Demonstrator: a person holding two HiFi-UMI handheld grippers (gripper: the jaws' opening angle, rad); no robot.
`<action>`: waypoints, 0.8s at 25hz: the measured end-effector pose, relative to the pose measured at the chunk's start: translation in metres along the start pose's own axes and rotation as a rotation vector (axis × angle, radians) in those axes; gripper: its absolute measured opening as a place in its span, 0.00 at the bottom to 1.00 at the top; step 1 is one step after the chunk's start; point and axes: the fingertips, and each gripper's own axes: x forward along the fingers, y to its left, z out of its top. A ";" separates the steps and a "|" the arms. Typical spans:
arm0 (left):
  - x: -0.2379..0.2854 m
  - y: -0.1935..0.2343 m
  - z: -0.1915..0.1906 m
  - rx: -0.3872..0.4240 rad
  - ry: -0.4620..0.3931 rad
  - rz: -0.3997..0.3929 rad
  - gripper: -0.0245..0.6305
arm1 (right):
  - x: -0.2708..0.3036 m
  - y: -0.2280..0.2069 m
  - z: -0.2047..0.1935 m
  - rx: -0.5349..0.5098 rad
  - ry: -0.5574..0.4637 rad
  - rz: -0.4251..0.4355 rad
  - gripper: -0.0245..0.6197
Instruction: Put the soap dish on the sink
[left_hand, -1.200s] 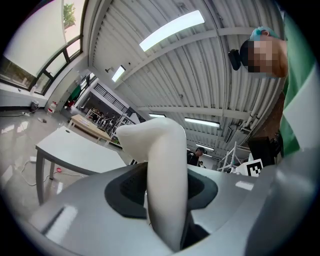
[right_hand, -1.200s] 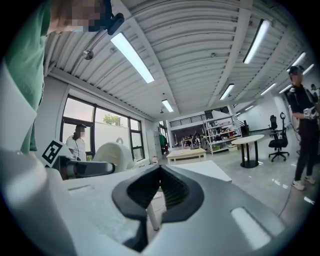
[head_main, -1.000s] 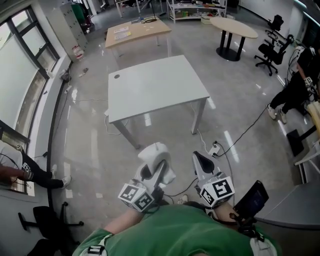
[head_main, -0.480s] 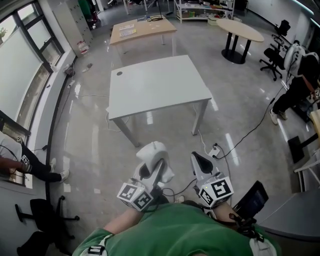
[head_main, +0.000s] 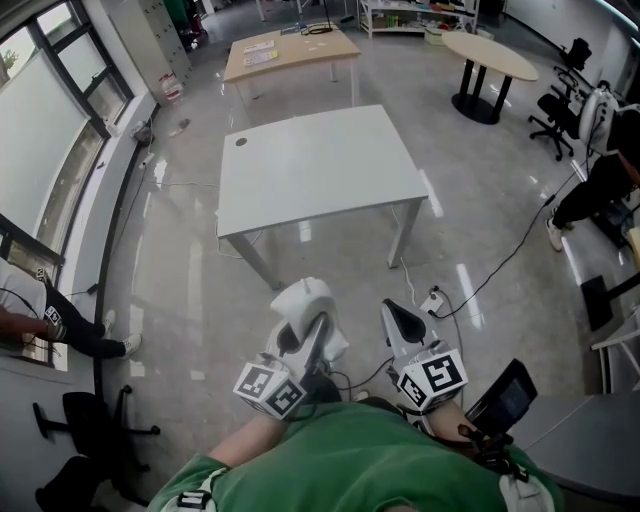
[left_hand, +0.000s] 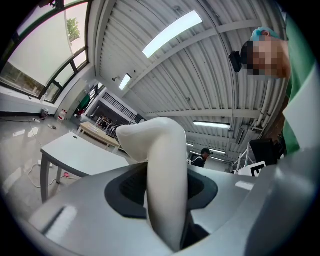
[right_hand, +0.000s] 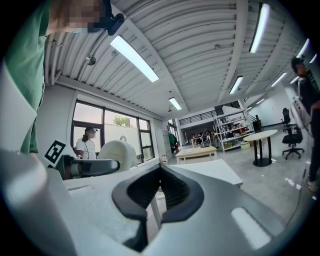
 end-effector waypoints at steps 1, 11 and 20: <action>0.004 0.003 0.001 0.000 0.000 -0.001 0.27 | 0.004 -0.002 0.000 0.000 0.002 -0.001 0.04; 0.057 0.051 0.014 -0.025 -0.004 -0.028 0.27 | 0.068 -0.029 -0.001 -0.012 0.023 -0.019 0.04; 0.114 0.118 0.055 -0.029 -0.009 -0.103 0.27 | 0.158 -0.044 0.022 -0.037 0.019 -0.062 0.04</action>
